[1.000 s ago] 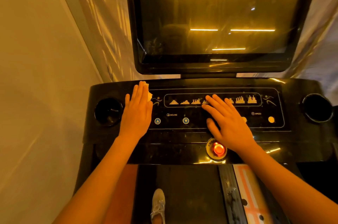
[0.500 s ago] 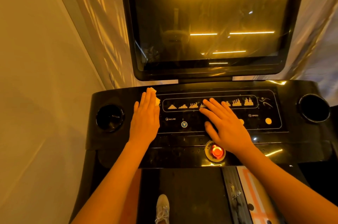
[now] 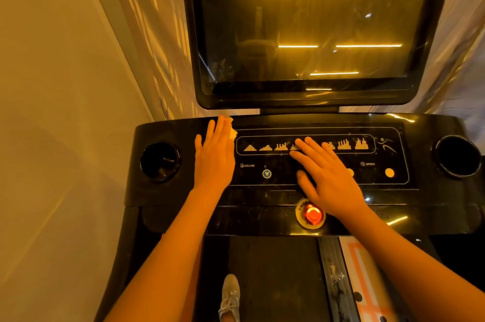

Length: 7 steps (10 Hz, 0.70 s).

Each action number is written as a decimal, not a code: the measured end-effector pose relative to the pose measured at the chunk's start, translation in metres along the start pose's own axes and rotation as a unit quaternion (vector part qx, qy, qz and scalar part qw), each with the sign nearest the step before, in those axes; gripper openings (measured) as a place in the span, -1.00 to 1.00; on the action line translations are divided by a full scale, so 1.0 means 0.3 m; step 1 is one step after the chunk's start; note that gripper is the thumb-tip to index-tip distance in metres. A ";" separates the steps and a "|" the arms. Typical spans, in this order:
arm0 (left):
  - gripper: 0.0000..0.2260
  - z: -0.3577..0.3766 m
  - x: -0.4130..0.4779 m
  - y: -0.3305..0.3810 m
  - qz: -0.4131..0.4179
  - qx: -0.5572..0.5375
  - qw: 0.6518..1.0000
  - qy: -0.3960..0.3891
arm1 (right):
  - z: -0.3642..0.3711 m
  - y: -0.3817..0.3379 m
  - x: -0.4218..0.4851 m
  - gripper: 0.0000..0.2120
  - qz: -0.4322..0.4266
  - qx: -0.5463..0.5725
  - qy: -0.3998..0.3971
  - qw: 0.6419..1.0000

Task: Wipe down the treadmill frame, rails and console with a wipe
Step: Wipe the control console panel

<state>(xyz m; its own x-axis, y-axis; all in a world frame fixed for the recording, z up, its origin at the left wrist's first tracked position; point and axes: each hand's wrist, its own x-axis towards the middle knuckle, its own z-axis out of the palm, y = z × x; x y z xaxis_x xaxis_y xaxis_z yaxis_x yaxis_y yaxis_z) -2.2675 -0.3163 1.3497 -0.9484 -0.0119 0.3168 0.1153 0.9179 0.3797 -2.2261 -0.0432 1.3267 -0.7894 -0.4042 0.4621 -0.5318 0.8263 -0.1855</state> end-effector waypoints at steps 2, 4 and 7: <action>-0.48 0.003 -0.072 -0.017 0.023 -0.029 0.999 0.001 | 0.002 0.003 0.000 -0.52 0.001 0.003 0.002 1.000; -0.47 0.018 -0.189 -0.048 0.000 0.011 1.000 -0.014 | 0.003 0.002 0.003 -0.52 0.002 -0.001 0.001 1.000; -0.46 0.041 -0.137 0.007 -0.005 -0.031 0.999 0.023 | -0.001 0.001 0.001 -0.51 0.006 0.000 -0.002 1.000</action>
<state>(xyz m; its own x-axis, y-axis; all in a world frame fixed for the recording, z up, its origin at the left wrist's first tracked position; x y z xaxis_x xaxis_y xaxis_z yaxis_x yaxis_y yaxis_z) -2.2318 -0.3091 1.3268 -0.9351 -0.0411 0.3519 0.1251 0.8909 0.4366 -2.2266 -0.0429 1.3270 -0.7965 -0.3958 0.4570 -0.5225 0.8310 -0.1909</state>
